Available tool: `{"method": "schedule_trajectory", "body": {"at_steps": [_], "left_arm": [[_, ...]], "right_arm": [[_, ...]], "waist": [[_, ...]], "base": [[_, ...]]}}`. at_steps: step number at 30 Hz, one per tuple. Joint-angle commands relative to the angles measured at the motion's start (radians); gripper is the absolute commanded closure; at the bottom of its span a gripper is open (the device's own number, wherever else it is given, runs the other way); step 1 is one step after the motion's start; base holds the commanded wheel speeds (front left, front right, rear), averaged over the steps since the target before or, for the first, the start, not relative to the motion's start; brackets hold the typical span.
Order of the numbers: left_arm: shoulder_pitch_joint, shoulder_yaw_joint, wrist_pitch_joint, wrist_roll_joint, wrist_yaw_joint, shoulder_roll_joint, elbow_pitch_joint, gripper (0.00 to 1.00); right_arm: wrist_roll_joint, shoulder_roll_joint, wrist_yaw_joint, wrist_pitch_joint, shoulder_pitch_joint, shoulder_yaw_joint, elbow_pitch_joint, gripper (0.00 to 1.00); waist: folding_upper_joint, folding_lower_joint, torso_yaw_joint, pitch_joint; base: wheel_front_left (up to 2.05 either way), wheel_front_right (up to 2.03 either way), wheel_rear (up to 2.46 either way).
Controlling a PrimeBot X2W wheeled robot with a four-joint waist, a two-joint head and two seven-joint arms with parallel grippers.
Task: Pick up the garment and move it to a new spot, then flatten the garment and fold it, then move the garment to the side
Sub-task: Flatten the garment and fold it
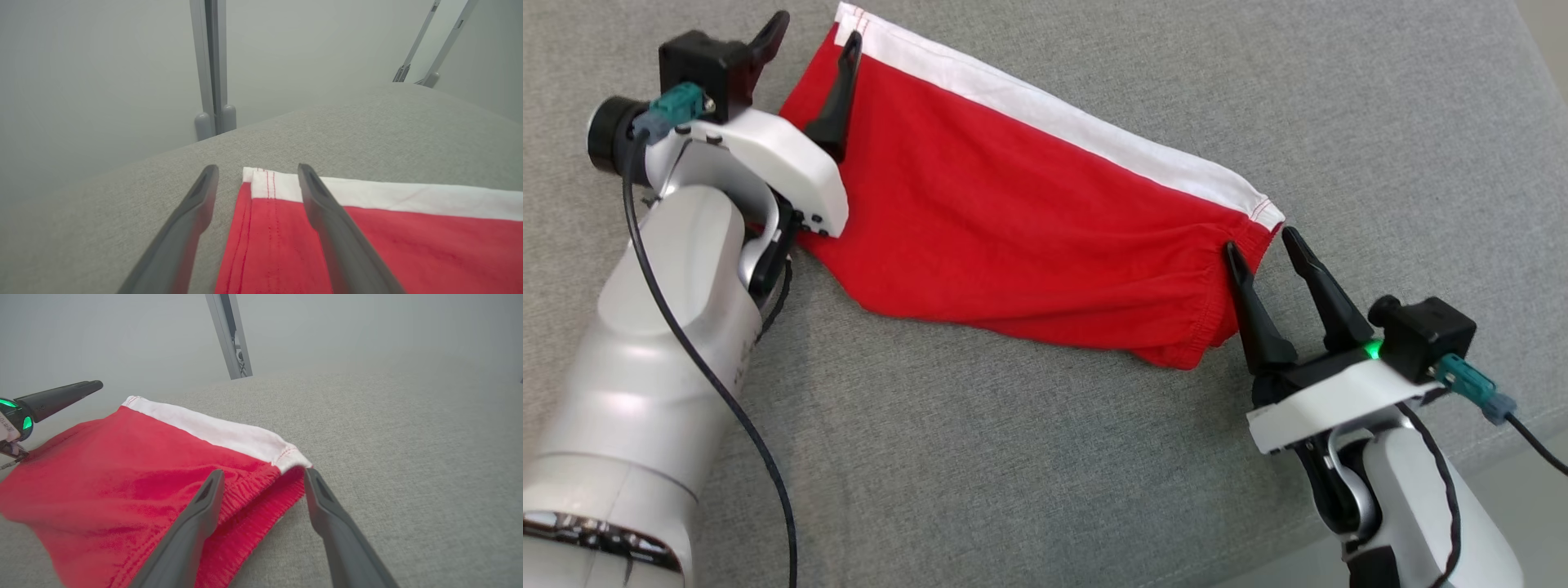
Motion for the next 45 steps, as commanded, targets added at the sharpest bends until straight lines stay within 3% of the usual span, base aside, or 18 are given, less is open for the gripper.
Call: {"method": "schedule_trajectory", "body": {"at_steps": [1, 4, 16, 27, 37, 45], "left_arm": [[0.032, 0.009, -0.01, -0.004, 0.014, 0.008, -0.016, 0.0], [0.087, 0.037, -0.018, -0.004, 0.052, 0.023, -0.087, 0.0], [0.498, 0.214, -0.019, 0.025, 0.22, 0.107, -0.661, 0.0], [0.763, 0.256, -0.008, 0.0, 0.316, 0.129, -0.882, 0.0], [0.825, 0.24, 0.024, -0.011, 0.324, 0.135, -0.91, 0.0], [0.745, 0.212, 0.04, -0.011, 0.286, 0.134, -0.879, 0.0]], "right_arm": [[-0.016, -0.005, 0.0, 0.002, 0.025, -0.016, -0.021, 0.0], [-0.055, -0.005, 0.0, 0.014, 0.073, -0.053, -0.083, 0.0], [-0.157, -0.005, 0.0, 0.018, 0.181, -0.226, -0.276, 0.0], [-0.2, -0.005, 0.0, 0.018, 0.236, -0.299, -0.258, 0.0], [-0.182, -0.005, 0.0, 0.018, 0.274, -0.307, -0.243, 0.0], [-0.174, -0.005, 0.0, 0.027, 0.263, -0.295, -0.249, 0.0]], "waist": [[0.0, 0.0, 0.009, -0.014], [0.0, 0.0, 0.023, -0.033], [0.0, 0.0, 0.102, -0.122], [0.0, 0.0, 0.135, -0.187], [0.0, 0.0, 0.138, -0.218], [0.0, 0.0, 0.129, -0.208]], "base": [[0.0, 0.0, 0.0], [0.0, 0.0, 0.0], [0.0, 0.0, 0.0], [0.0, 0.0, 0.0], [0.0, 0.0, 0.0], [0.0, 0.0, 0.0]]}}
